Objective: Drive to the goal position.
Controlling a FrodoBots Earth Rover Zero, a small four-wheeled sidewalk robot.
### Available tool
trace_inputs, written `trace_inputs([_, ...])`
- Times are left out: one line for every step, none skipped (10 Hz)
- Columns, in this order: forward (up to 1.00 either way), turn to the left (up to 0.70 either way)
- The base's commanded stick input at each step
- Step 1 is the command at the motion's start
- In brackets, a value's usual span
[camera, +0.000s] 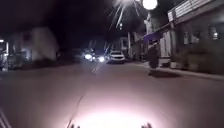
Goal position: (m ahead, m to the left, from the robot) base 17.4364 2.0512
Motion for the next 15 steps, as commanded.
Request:
trace_inputs([0.70, 0.00])
trace_inputs([0.70, 0.00])
trace_inputs([0.70, 0.00])
trace_inputs([0.70, 0.00])
trace_inputs([0.70, 0.00])
trace_inputs([0.70, 0.00])
trace_inputs([0.70, 0.00])
trace_inputs([0.70, 0.00])
trace_inputs([0.70, 0.00])
trace_inputs([0.70, 0.00])
trace_inputs([0.70, 0.00])
trace_inputs([0.70, 0.00])
trace_inputs([0.70, 0.00])
trace_inputs([0.70, 0.00])
trace_inputs([0.70, 0.00])
